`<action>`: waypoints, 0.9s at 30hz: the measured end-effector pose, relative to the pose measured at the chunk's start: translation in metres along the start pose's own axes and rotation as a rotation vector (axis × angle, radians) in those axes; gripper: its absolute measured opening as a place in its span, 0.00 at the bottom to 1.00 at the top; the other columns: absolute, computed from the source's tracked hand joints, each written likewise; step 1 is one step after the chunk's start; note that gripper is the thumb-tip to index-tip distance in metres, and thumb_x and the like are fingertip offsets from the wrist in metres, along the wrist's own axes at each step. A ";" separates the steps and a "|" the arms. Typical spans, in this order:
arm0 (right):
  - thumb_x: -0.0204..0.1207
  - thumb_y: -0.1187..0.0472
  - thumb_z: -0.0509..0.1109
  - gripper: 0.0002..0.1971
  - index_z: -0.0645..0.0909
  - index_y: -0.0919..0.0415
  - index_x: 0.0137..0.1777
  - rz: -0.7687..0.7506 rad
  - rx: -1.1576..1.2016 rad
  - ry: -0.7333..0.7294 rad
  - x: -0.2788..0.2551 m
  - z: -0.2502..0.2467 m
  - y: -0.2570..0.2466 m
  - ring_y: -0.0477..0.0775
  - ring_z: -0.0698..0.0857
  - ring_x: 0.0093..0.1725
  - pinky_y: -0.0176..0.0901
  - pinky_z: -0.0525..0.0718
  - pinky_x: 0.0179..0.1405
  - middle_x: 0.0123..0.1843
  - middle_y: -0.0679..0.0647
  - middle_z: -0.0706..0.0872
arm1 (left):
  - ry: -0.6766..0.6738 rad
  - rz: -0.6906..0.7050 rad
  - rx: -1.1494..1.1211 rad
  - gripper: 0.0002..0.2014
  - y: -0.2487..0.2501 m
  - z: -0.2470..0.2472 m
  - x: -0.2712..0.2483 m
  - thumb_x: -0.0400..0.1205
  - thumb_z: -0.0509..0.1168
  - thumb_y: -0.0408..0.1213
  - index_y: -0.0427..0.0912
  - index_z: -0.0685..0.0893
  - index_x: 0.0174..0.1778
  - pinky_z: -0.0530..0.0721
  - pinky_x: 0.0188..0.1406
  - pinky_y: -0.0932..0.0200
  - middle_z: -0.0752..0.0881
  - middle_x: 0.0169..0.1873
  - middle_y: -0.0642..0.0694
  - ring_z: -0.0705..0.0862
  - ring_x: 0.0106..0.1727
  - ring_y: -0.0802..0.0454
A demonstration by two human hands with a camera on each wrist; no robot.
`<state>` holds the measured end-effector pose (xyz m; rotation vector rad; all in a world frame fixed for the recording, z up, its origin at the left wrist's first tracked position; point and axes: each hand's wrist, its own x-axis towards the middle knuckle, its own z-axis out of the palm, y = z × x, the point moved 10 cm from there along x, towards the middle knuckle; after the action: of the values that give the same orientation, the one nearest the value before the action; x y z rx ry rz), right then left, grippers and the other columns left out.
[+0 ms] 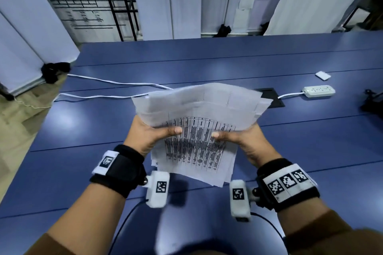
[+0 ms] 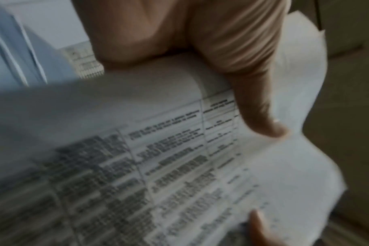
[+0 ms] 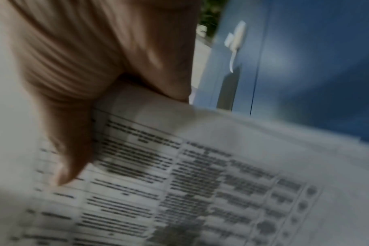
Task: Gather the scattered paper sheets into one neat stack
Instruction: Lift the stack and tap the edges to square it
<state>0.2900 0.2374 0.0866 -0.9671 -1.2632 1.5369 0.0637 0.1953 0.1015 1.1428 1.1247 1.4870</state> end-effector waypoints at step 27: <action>0.64 0.80 0.77 0.22 0.82 0.75 0.59 -0.077 0.087 0.067 0.006 0.012 -0.030 0.54 0.92 0.48 0.39 0.89 0.44 0.48 0.58 0.93 | 0.046 0.107 -0.065 0.28 0.028 -0.018 0.006 0.52 0.86 0.47 0.50 0.90 0.49 0.85 0.52 0.61 0.92 0.49 0.50 0.89 0.54 0.52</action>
<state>0.2815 0.2424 0.1185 -0.8974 -1.1638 1.4755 0.0416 0.1942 0.1274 1.1436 1.0526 1.6279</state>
